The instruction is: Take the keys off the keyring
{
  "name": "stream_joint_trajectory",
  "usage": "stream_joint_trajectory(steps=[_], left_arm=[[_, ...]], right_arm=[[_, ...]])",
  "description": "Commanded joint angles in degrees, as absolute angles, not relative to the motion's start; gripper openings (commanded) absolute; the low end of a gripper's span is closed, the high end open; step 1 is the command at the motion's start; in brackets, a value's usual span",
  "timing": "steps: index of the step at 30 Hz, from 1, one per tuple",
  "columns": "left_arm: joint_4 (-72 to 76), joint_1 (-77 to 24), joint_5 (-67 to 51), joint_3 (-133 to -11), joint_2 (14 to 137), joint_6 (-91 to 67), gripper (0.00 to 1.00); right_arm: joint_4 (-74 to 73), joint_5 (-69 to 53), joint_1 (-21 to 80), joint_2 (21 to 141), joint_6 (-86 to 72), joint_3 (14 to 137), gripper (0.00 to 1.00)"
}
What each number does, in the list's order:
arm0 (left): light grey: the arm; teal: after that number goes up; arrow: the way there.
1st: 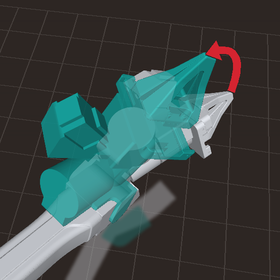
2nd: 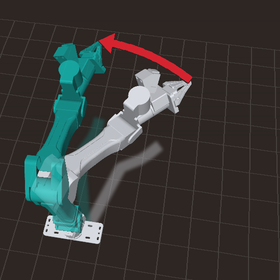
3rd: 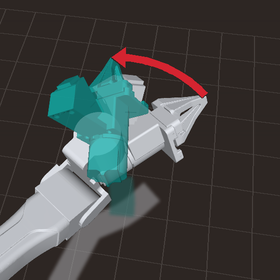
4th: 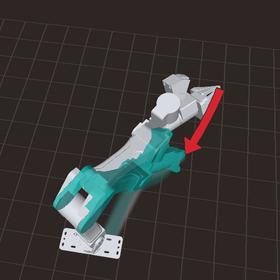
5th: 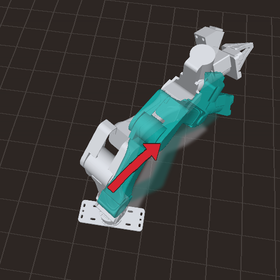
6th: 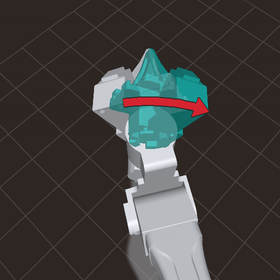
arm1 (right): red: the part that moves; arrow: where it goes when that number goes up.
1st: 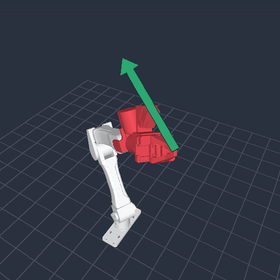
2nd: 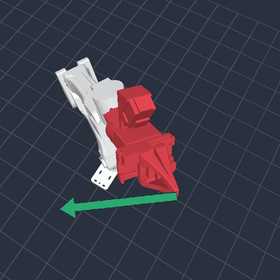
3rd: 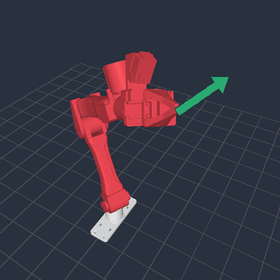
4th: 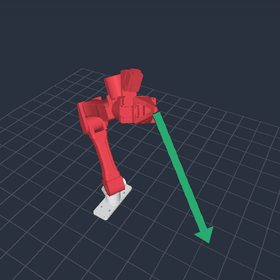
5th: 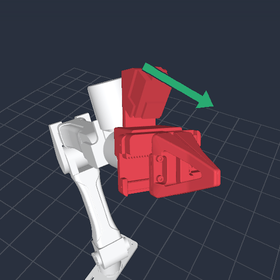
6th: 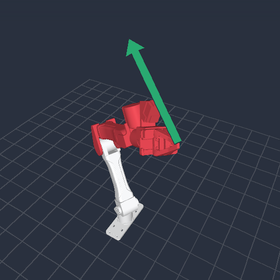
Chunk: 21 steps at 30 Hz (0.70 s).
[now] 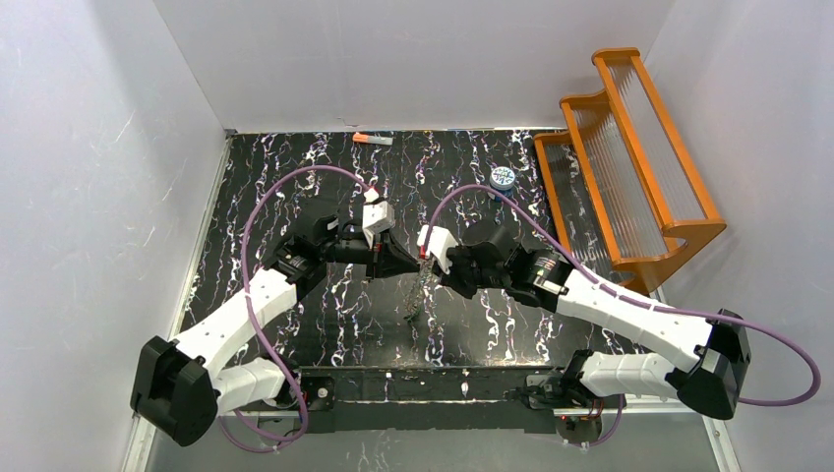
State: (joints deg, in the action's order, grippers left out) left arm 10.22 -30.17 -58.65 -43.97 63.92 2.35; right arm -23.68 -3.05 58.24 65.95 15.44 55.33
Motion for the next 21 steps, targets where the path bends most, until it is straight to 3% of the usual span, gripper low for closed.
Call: stream_joint_trajectory(steps=[1, 21], left_arm=[[12.39, -30.15, -57.79, -43.77, 61.05, 1.89, 0.0], [14.9, -30.15, -56.55, -42.44, 60.03, 0.42, 0.03]], right_arm=[[-22.54, -5.94, 58.27, 66.26, 13.39, 56.48, 0.01], [-20.9, -4.76, 58.24, 68.57, 14.07, 58.48, 0.01]])
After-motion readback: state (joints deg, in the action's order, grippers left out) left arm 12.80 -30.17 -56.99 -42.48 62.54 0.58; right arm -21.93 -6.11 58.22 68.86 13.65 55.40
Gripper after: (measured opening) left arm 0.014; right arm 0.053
